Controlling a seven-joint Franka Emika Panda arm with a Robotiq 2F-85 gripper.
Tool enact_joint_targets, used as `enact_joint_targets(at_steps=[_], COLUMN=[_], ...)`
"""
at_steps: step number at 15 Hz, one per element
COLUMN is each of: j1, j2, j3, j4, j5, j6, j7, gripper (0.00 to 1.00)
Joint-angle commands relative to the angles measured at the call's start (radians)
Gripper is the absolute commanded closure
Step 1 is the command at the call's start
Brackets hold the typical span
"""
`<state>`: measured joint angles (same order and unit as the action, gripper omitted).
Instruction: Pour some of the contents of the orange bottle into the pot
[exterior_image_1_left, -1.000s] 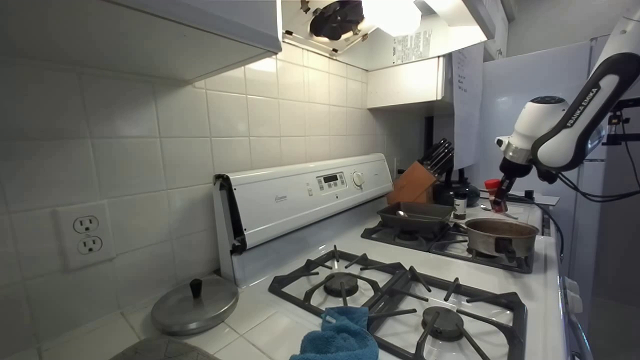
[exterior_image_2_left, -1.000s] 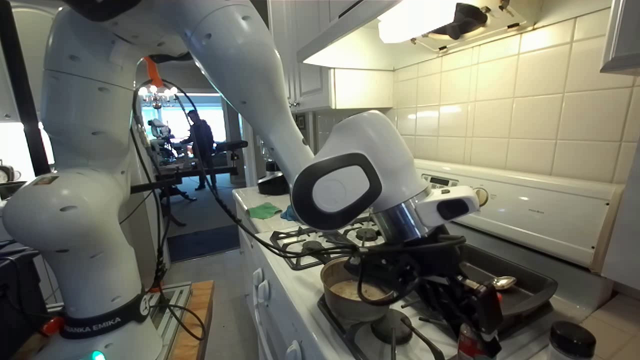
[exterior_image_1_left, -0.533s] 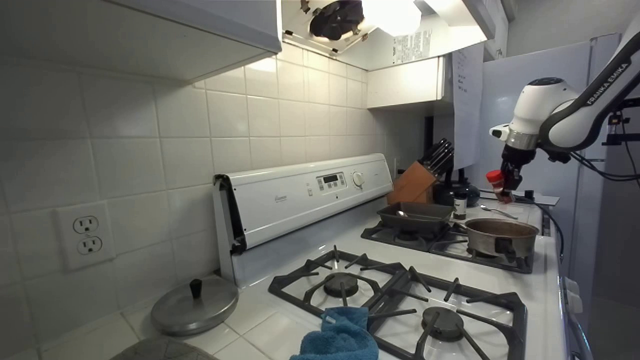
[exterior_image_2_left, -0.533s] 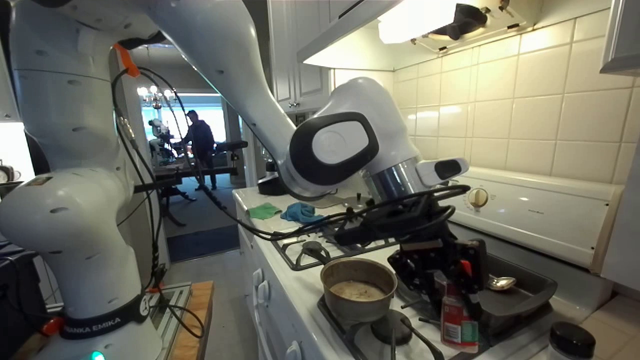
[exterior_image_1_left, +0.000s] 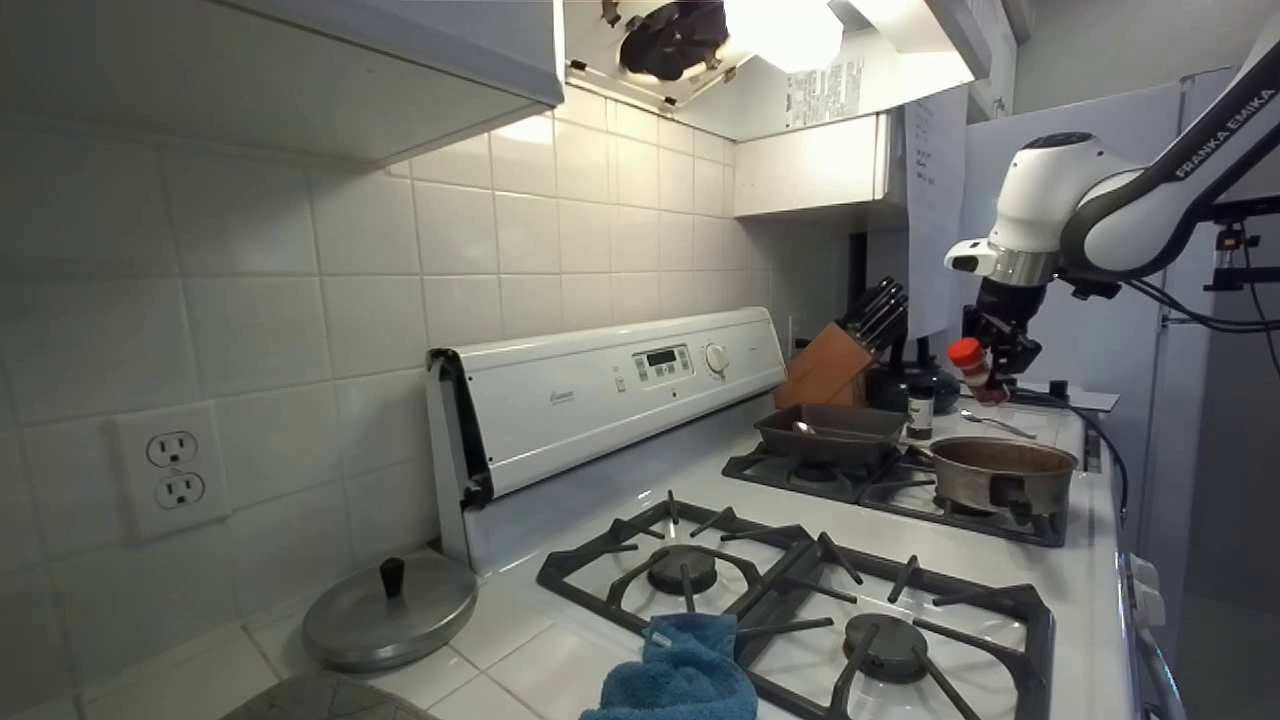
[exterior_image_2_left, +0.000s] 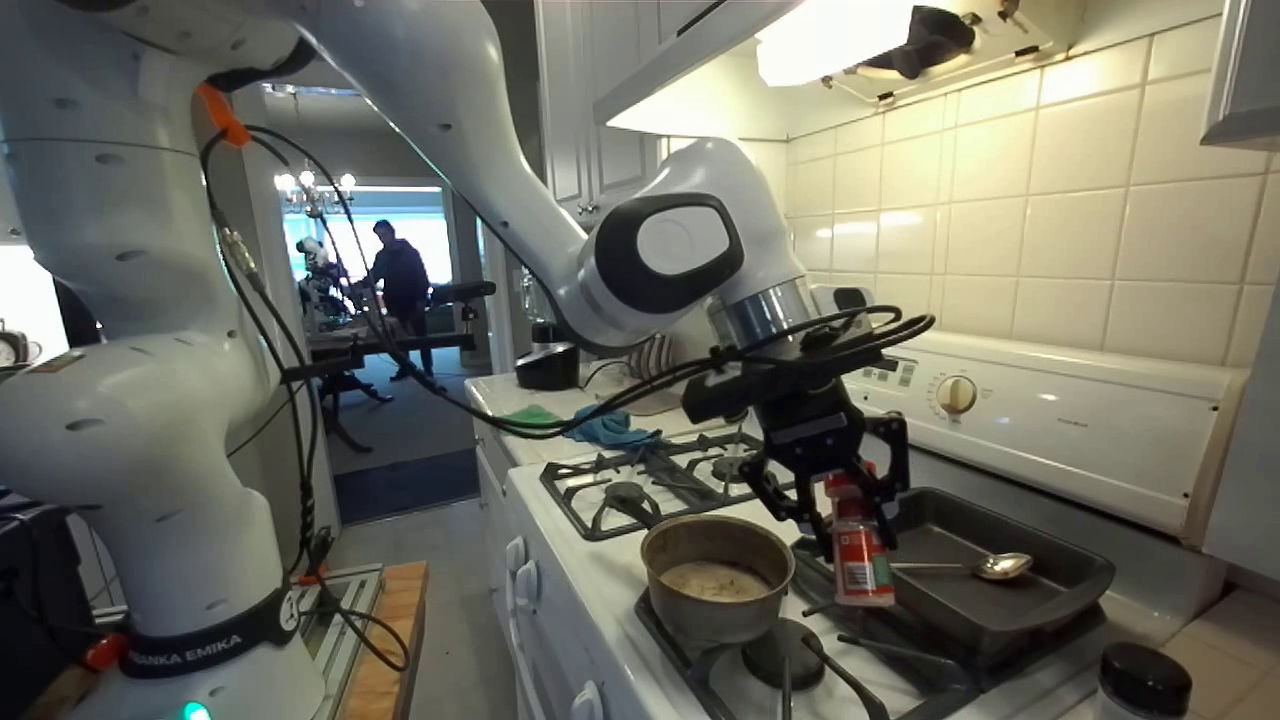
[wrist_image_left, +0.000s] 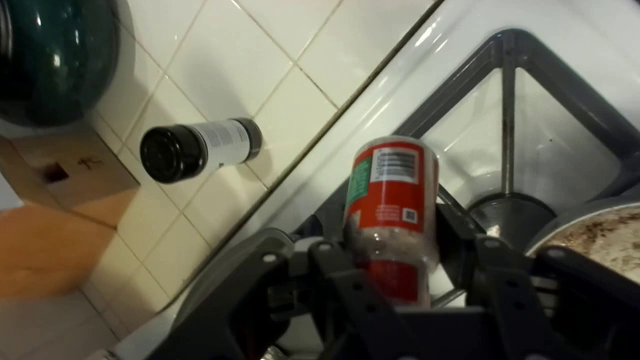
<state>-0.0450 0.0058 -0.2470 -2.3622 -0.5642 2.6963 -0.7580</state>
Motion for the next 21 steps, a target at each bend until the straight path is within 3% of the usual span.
enact_joint_targets(at_steps=[1,6,7,8,12,13,17,21], j1=[-0.023,-0.019,-0.025,-0.024,-0.027,-0.028,-0.014,-0.007], j2=[-0.027,-0.032,-0.001,-0.001,0.004,0.004,-0.018,-0.018], j3=[0.063,0.105,0.105,0.109,0.11,0.11,0.127,0.157], j4=[0.002,0.0,0.008,0.008,0.008,0.008,0.004,-0.02], j5=[-0.087,-0.255,-0.188,-0.193,-0.193,-0.193,-0.409,-0.453], j6=[-0.063,-0.068,-0.053,-0.053,-0.053,-0.053,-0.08,-0.046], j7=[-0.088,-0.119,-0.098,-0.097,-0.097,-0.097,-0.086,-0.203], gripper=[0.77,0.77,0.77,0.52,0.52,0.77,0.77,0.77])
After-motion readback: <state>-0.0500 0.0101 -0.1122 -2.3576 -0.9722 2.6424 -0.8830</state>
